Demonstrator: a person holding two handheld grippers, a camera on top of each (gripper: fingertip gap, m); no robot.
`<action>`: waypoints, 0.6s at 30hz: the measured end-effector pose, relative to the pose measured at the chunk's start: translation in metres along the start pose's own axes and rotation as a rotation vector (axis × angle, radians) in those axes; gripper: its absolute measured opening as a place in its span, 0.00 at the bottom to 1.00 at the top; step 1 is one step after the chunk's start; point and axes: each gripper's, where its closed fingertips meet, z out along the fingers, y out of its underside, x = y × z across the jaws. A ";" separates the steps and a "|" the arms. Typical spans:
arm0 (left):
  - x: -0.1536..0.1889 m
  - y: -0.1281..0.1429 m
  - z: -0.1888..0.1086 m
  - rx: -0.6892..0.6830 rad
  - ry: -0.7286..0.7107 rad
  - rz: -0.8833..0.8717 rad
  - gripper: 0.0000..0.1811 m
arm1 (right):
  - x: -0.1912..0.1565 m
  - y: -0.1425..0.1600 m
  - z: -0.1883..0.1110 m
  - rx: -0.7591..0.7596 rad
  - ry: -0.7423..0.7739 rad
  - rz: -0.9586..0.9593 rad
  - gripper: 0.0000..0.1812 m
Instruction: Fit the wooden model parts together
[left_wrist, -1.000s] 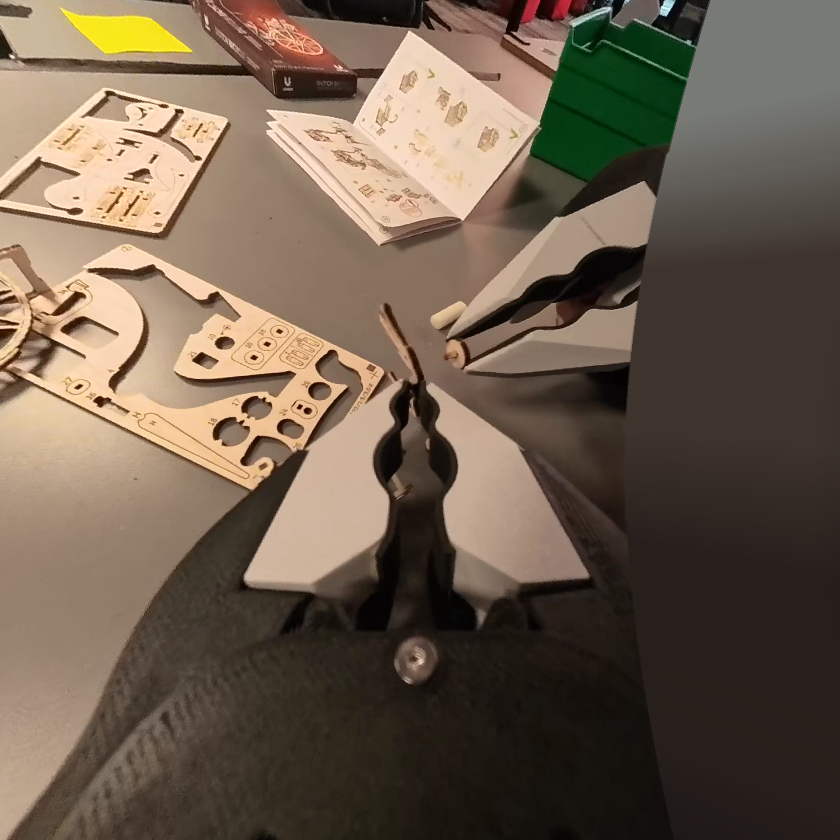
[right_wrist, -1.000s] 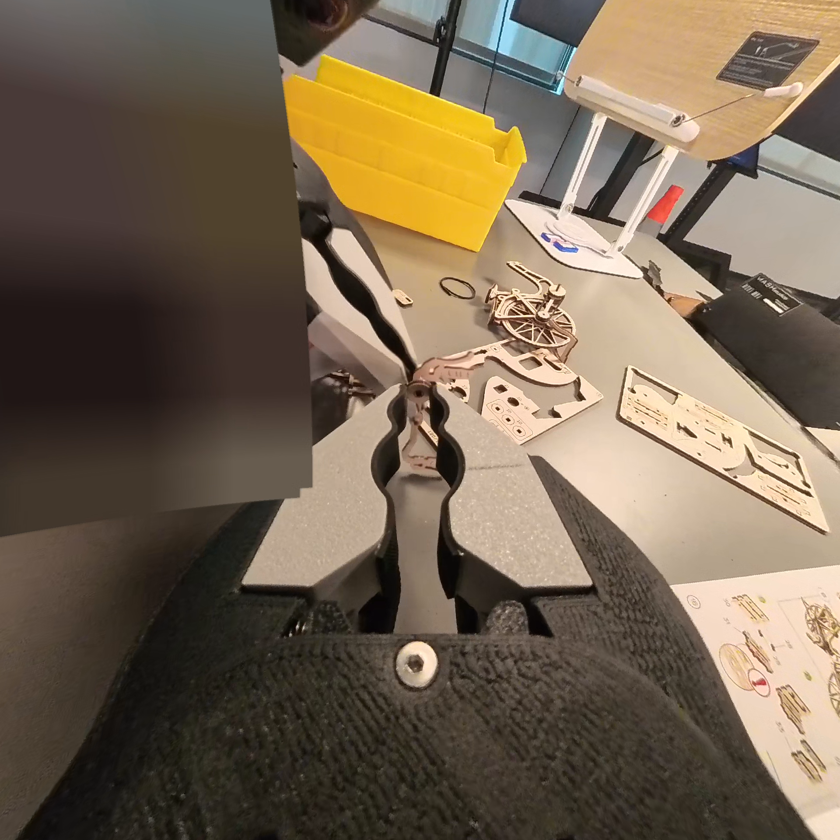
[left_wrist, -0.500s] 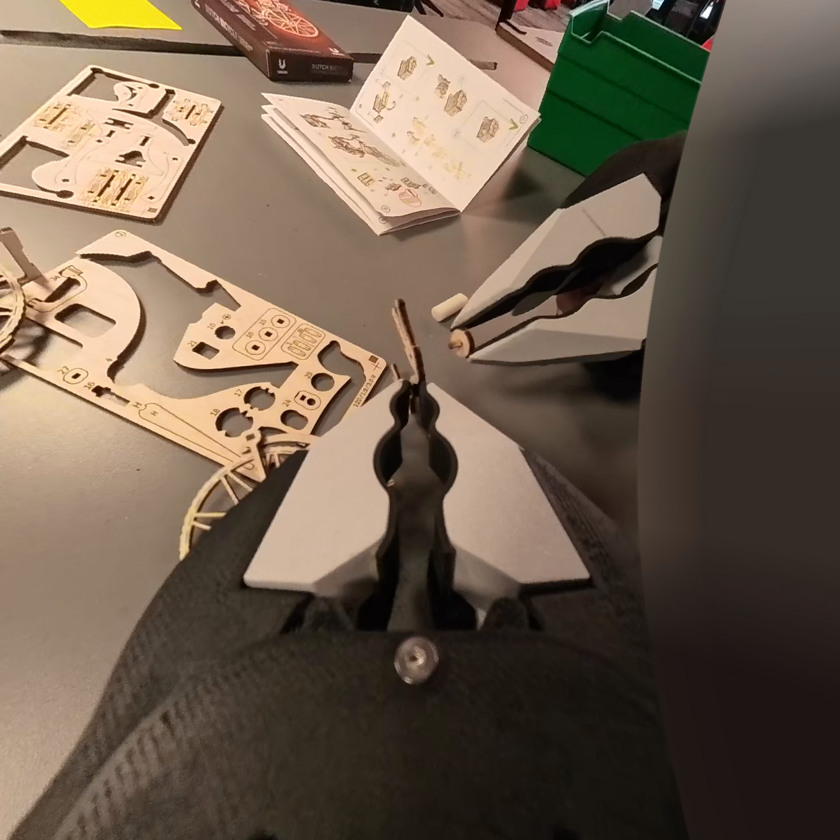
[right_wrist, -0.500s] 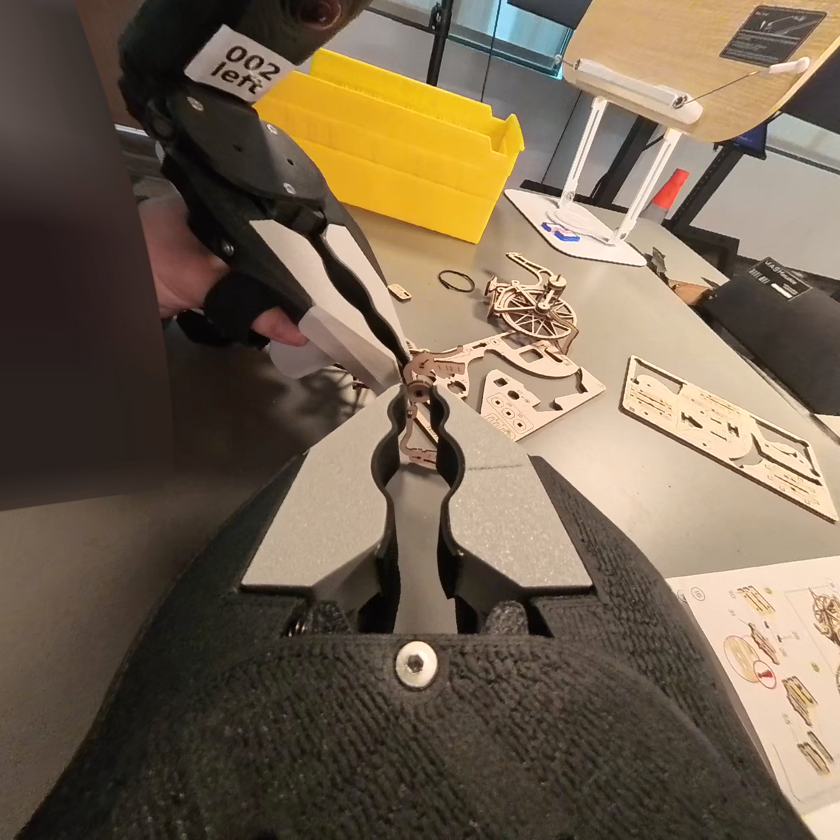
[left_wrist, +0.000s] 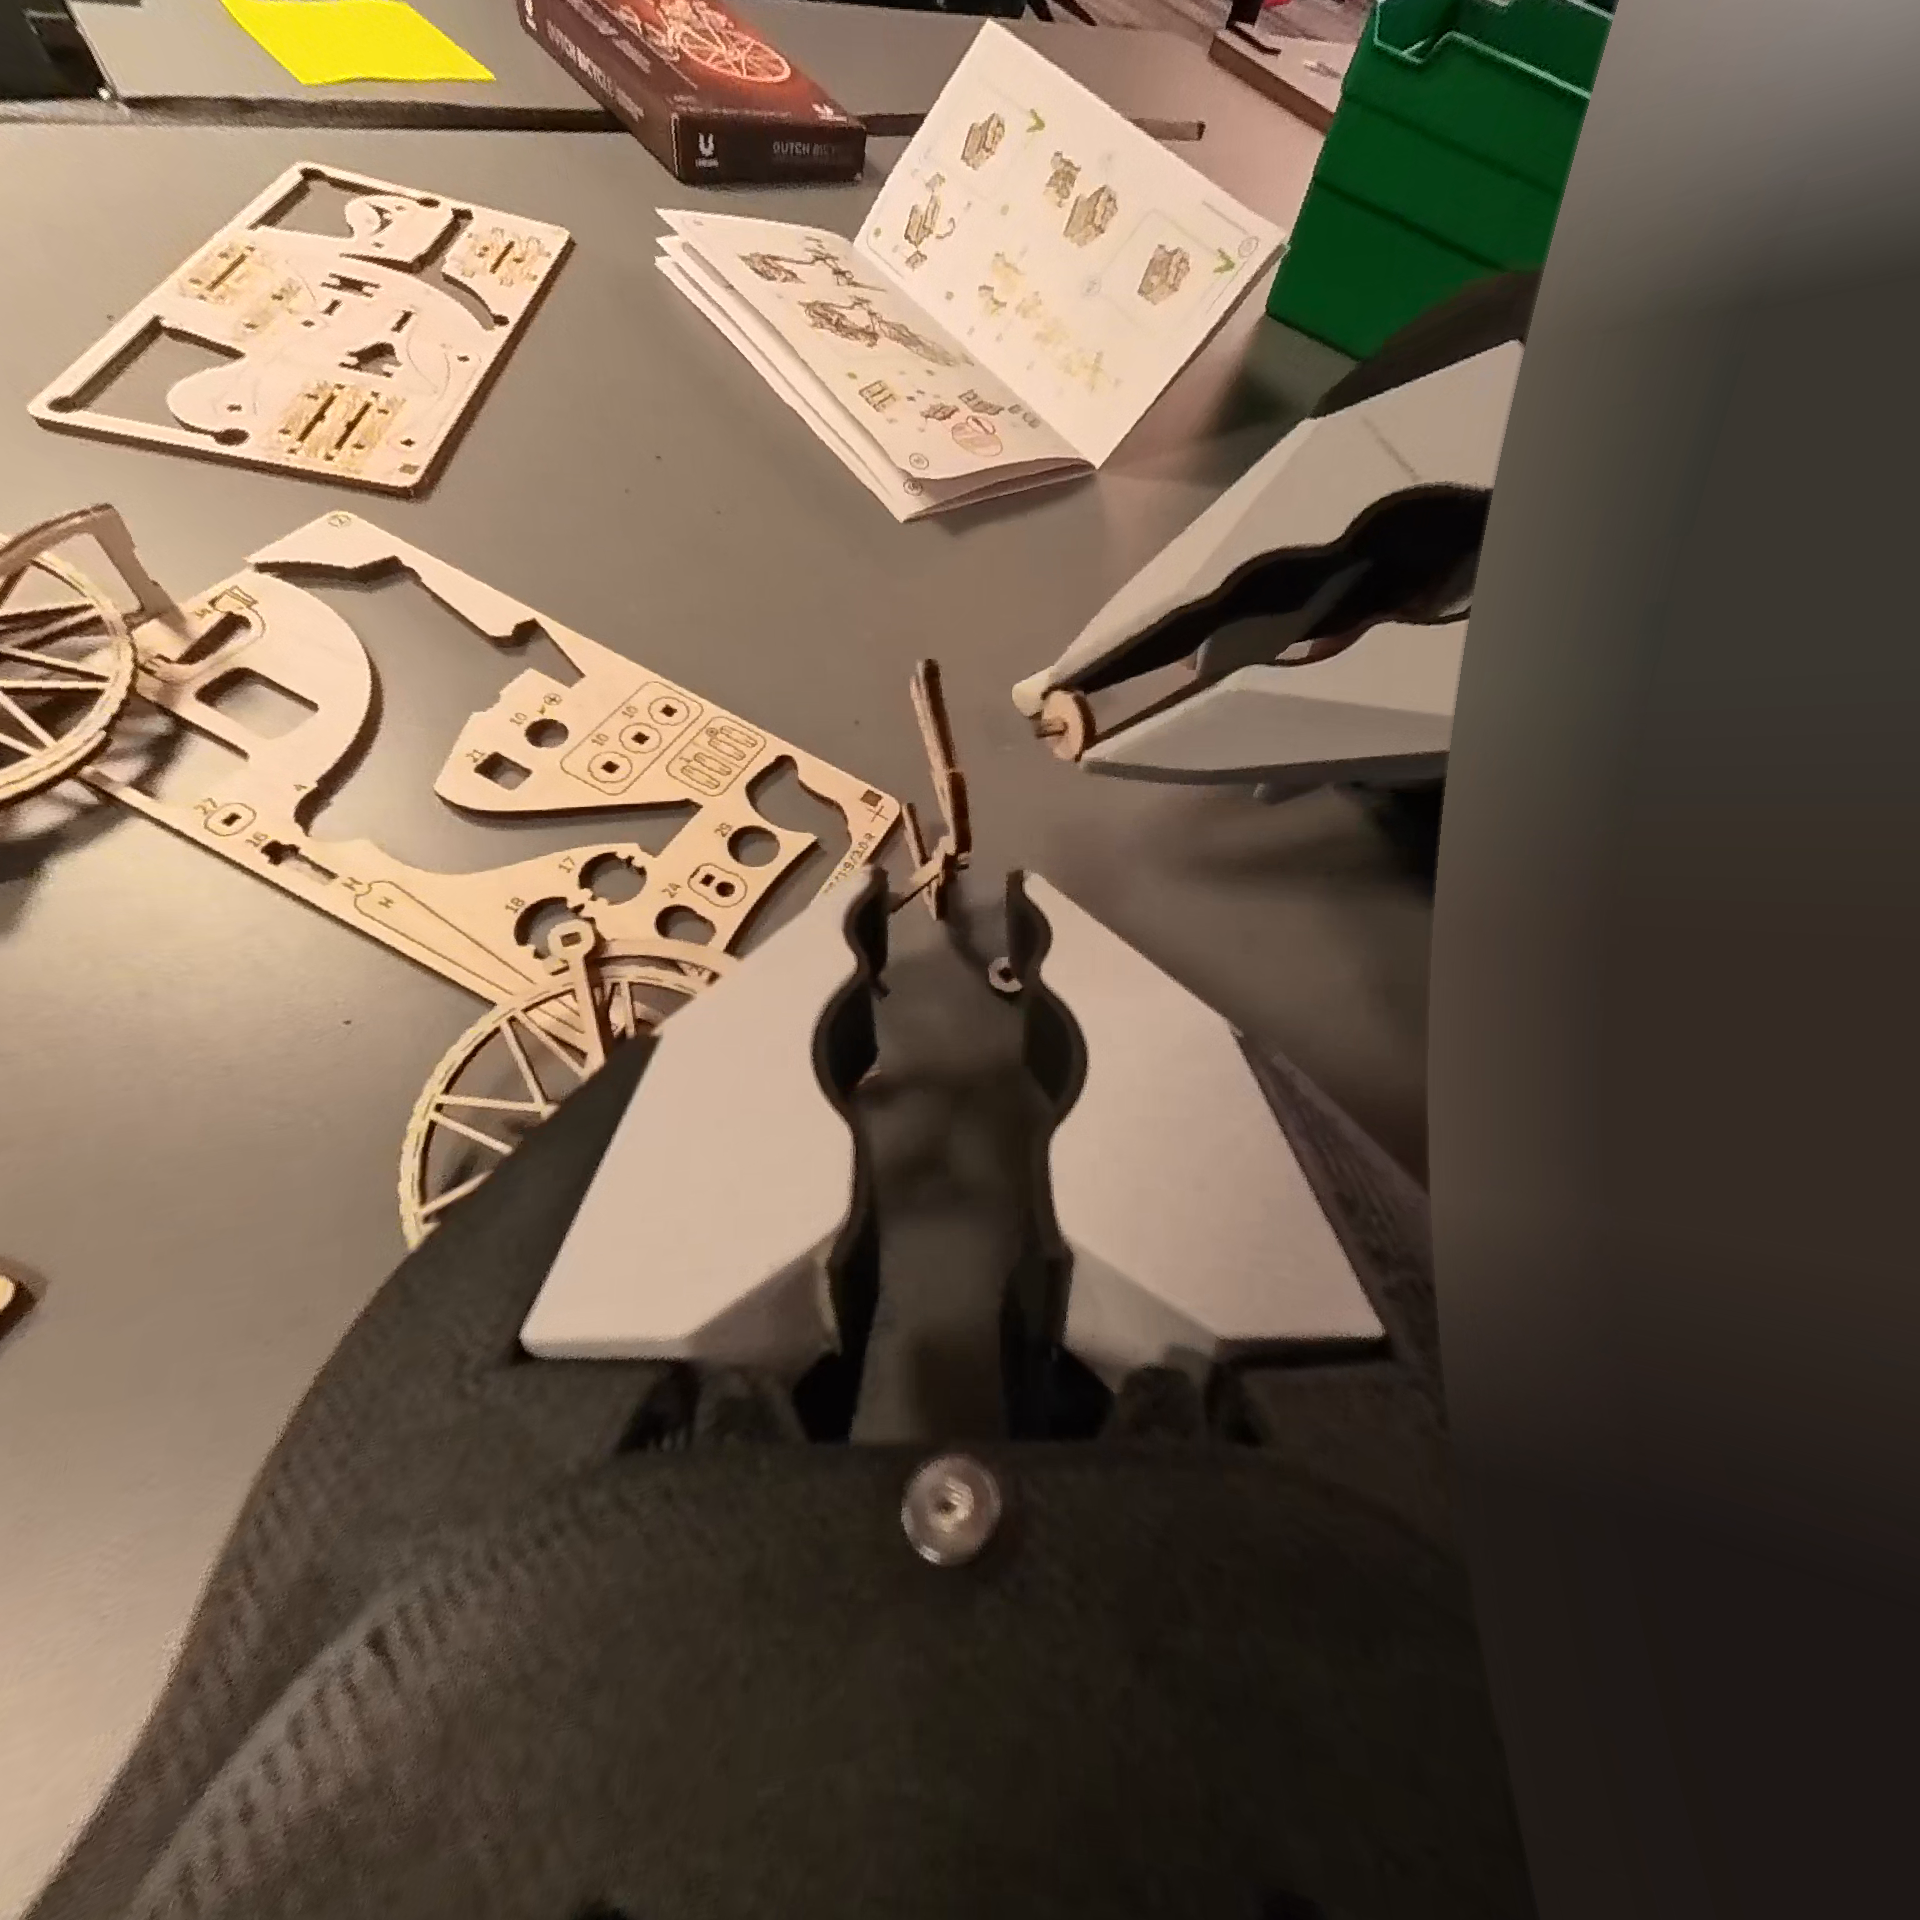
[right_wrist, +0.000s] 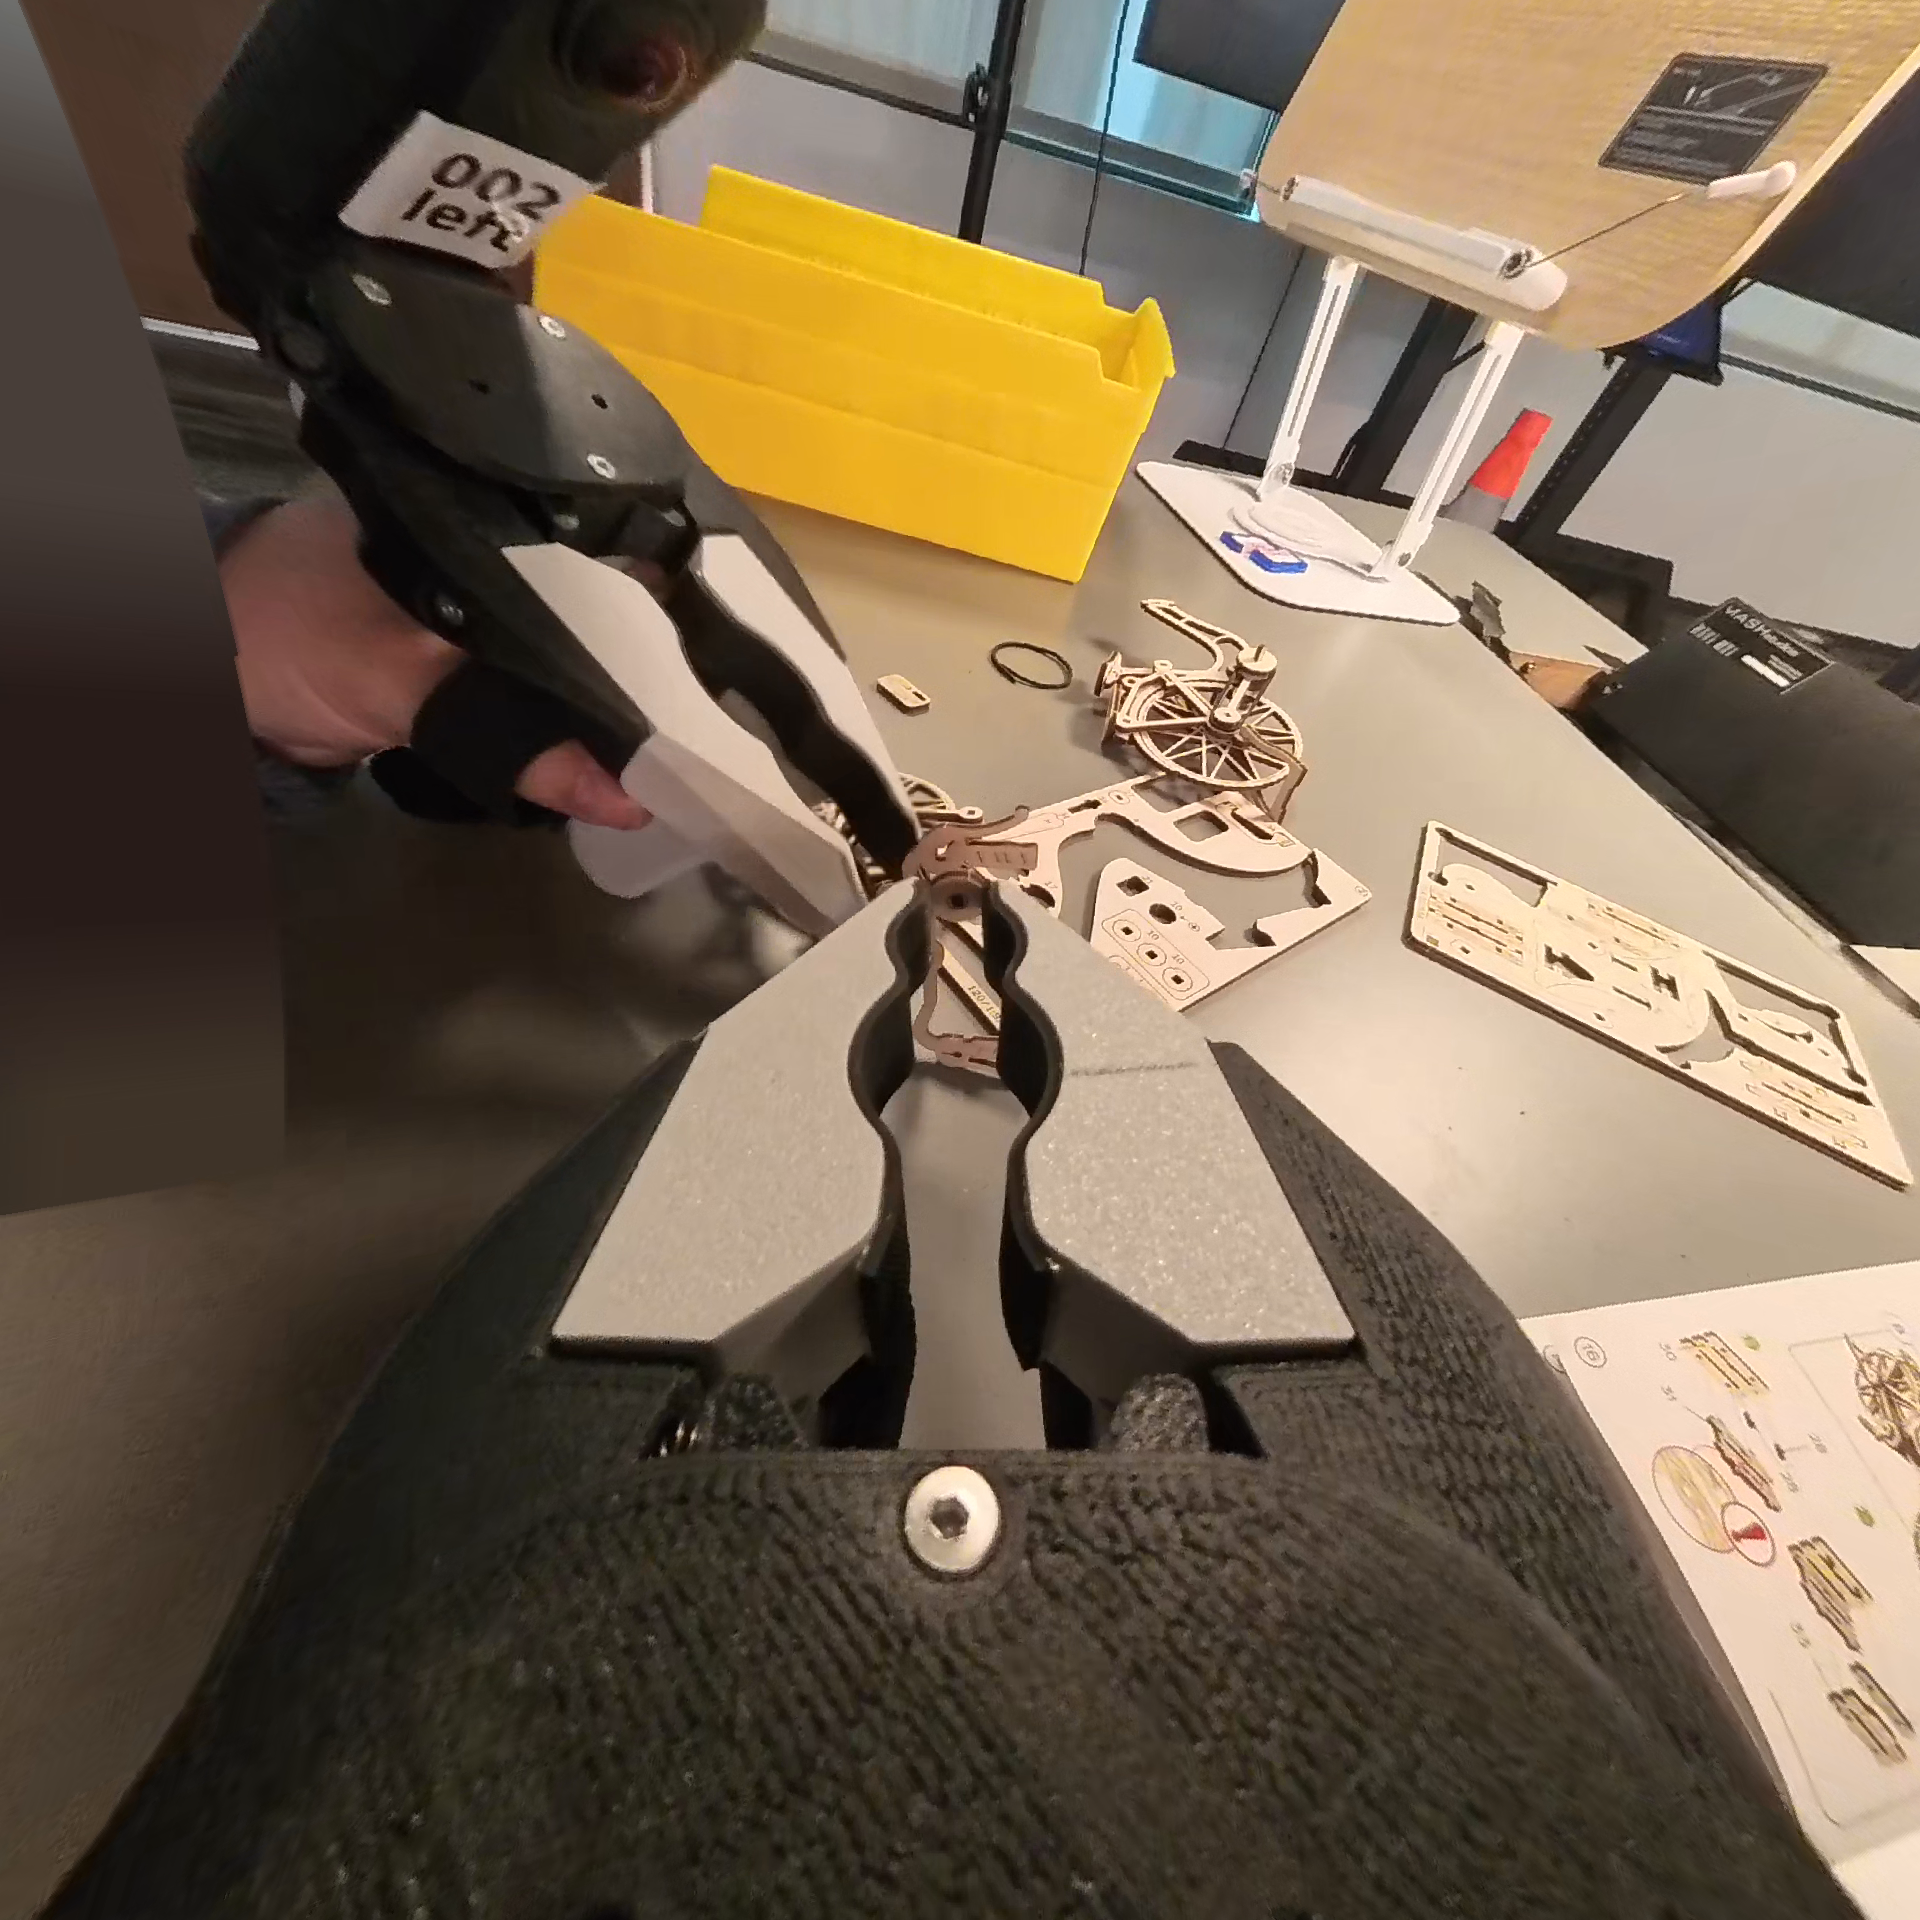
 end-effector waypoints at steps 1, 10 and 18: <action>0.000 0.001 0.001 -0.005 0.001 -0.006 0.13 | 0.000 0.000 0.000 0.002 0.001 -0.002 0.03; -0.001 -0.004 0.003 0.014 0.025 -0.058 0.11 | -0.001 -0.001 0.000 0.006 -0.002 -0.007 0.03; 0.003 -0.005 0.004 0.016 0.063 -0.062 0.04 | -0.006 -0.001 0.003 -0.008 -0.021 0.008 0.04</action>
